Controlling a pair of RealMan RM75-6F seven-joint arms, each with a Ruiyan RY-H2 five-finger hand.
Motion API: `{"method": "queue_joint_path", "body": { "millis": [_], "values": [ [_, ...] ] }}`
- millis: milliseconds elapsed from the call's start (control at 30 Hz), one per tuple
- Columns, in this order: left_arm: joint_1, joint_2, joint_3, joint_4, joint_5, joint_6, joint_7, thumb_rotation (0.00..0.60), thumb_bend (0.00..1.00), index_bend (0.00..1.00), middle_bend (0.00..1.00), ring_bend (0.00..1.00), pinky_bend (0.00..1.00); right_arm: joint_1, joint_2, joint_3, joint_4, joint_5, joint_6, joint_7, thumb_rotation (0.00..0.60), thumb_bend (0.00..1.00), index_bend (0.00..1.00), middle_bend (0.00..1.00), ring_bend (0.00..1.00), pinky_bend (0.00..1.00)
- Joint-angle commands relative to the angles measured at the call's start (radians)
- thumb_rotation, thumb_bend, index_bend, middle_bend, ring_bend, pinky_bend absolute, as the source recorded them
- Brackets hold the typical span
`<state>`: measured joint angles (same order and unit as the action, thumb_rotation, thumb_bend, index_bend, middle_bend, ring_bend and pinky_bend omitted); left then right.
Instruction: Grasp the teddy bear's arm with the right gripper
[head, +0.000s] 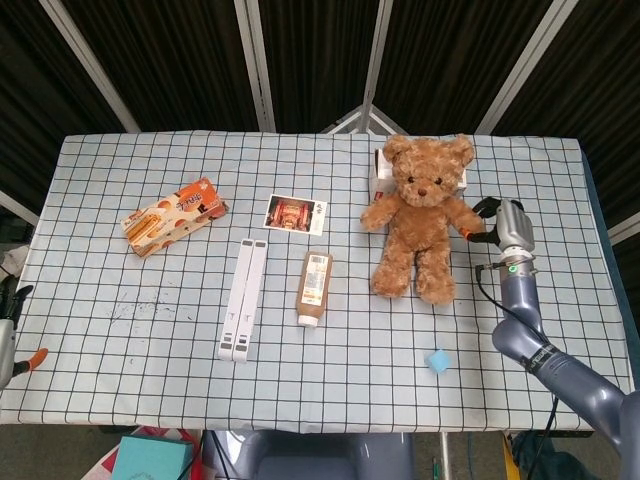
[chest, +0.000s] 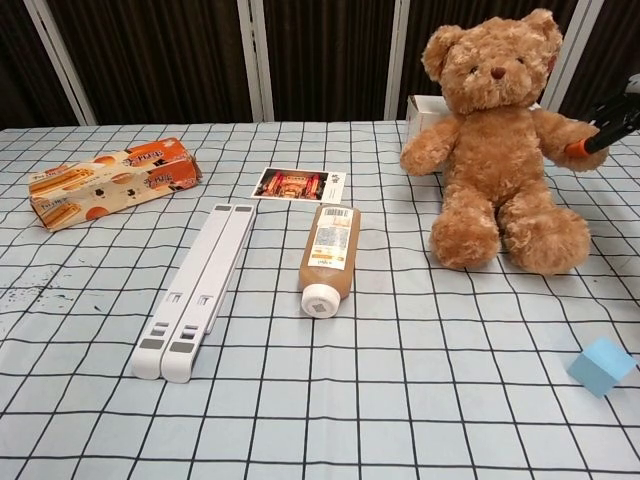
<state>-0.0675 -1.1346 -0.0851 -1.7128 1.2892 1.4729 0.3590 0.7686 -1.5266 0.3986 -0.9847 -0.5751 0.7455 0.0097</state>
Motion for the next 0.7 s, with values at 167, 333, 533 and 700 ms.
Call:
{"method": "queue_joint_path", "body": {
  "millis": [167, 333, 533, 700],
  "values": [
    [0.000, 0.003, 0.003, -0.001, 0.004, 0.001, -0.006, 0.600, 0.24, 0.13, 0.00, 0.00, 0.03, -0.009, -0.019, 0.001, 0.022, 0.008, -0.005, -0.012, 0.600, 0.33, 0.60, 0.59, 0.37, 0.00],
    [-0.001, 0.004, 0.004, 0.000, 0.006, 0.002, -0.010, 0.600, 0.24, 0.13, 0.00, 0.00, 0.03, -0.013, -0.039, -0.001, 0.054, -0.001, -0.025, -0.009, 0.600, 0.34, 0.60, 0.59, 0.37, 0.00],
    [-0.004, 0.000, 0.006, -0.001, 0.002, -0.004, -0.003, 0.600, 0.24, 0.13, 0.00, 0.00, 0.03, -0.004, -0.034, 0.016, 0.049, -0.029, -0.014, -0.010, 0.600, 0.35, 0.60, 0.59, 0.37, 0.00],
    [-0.004, 0.000, 0.007, -0.002, 0.002, -0.002, 0.000, 0.600, 0.24, 0.13, 0.00, 0.00, 0.03, -0.011, -0.038, 0.012, 0.051, -0.036, -0.011, -0.020, 0.600, 0.35, 0.60, 0.59, 0.37, 0.00]
  ]
}}
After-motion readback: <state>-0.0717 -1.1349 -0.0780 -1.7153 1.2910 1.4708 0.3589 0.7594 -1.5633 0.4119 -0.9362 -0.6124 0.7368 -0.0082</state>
